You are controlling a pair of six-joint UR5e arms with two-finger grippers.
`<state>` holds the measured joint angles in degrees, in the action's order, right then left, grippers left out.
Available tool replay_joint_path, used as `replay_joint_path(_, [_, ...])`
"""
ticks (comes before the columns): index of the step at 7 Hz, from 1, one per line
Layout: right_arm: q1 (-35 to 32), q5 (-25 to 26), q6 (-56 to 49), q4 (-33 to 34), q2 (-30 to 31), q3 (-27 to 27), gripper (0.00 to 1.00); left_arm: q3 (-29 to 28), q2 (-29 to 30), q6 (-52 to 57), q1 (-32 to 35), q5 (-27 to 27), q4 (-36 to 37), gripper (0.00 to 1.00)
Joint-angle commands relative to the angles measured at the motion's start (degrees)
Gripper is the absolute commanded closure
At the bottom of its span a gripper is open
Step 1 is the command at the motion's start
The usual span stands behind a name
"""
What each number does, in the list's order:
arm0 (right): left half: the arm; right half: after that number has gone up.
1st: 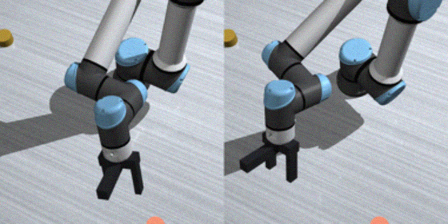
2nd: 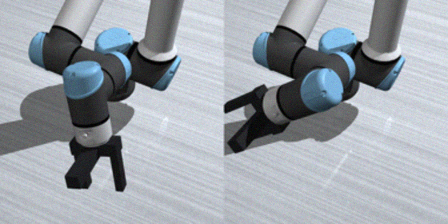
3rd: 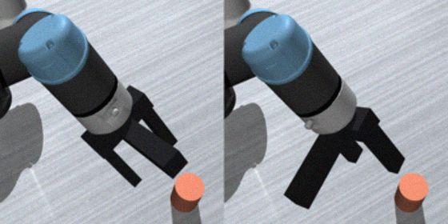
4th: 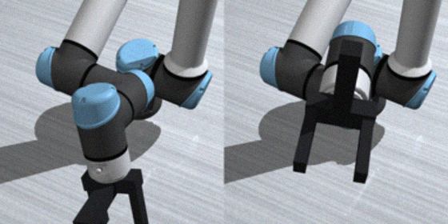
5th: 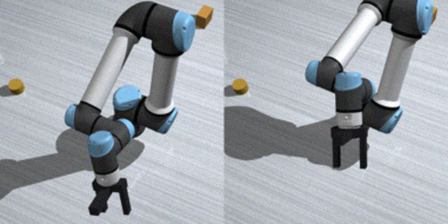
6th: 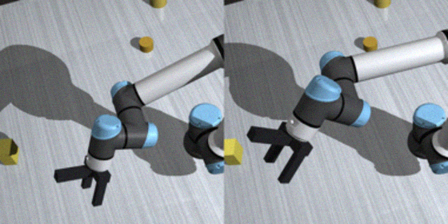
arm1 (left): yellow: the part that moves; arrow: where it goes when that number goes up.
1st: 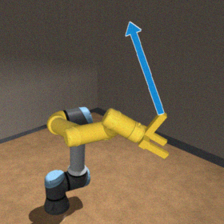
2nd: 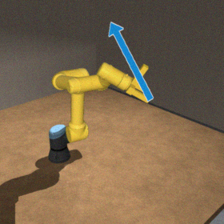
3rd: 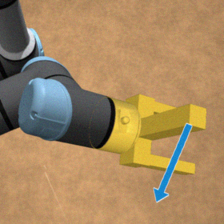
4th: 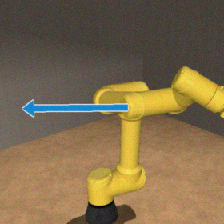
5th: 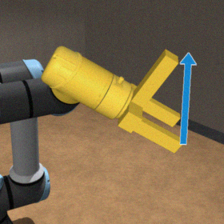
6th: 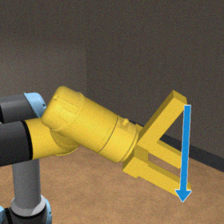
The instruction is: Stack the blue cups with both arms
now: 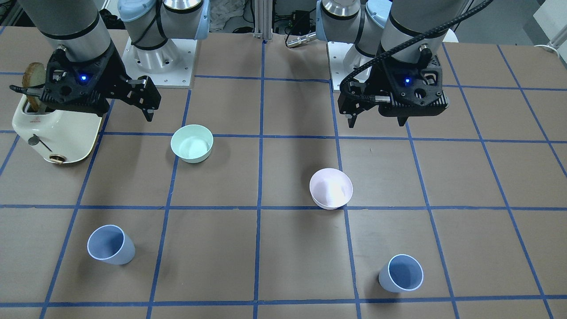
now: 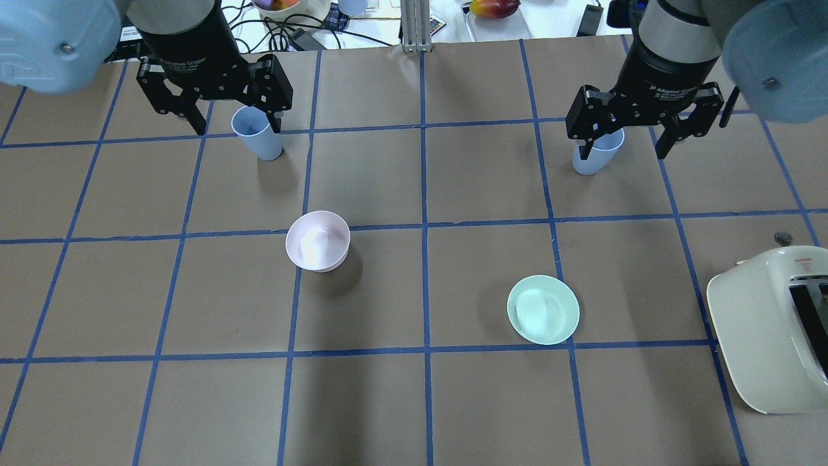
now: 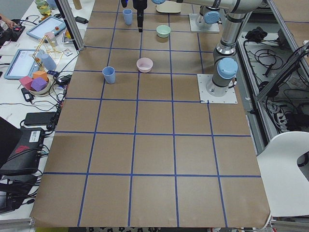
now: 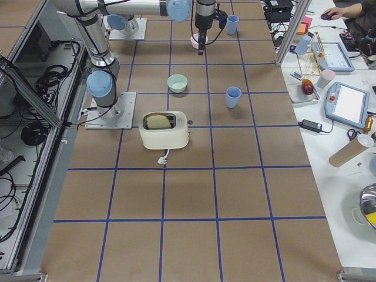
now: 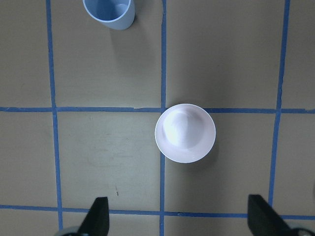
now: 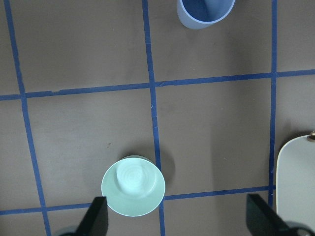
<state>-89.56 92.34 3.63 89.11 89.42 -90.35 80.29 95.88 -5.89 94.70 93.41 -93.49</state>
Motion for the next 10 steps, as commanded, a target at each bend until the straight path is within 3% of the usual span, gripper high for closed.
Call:
replay_joint_path(1, [0.0, 0.38, -0.03, -0.08, -0.04, 0.0, 0.0, -0.48, 0.44, 0.17, -0.48, -0.15, 0.76, 0.0])
replay_joint_path(2, [0.0, 0.38, -0.03, -0.08, -0.04, 0.0, 0.0, -0.49, 0.79, 0.18, -0.75, -0.15, 1.64, 0.0])
replay_joint_path(3, [0.09, 0.38, -0.03, 0.01, -0.04, 0.0, 0.0, -0.4, 2.97, 0.18, -0.92, -0.59, 7.48, 0.0])
replay_joint_path(6, [0.09, 0.38, -0.03, 0.18, 0.05, -0.27, 0.0, -3.02, 18.94, 3.95, -6.08, -0.42, 25.6, 0.0])
replay_joint_path(8, [0.7, 0.38, -0.11, 1.32, -0.13, -0.18, 0.0, -9.43, 29.13, 3.96, -6.55, -0.5, 25.47, 0.0])
replay_joint_path(9, [1.4, 0.21, -0.81, 2.63, -0.47, -0.18, 0.0, -9.71, 31.53, 3.87, -6.64, -0.24, 25.29, 0.0])
replay_joint_path(10, [3.32, -0.06, -1.25, 6.13, -2.39, 0.0, 0.0, -9.37, 32.69, 3.78, -6.64, -0.07, 25.2, 0.1])
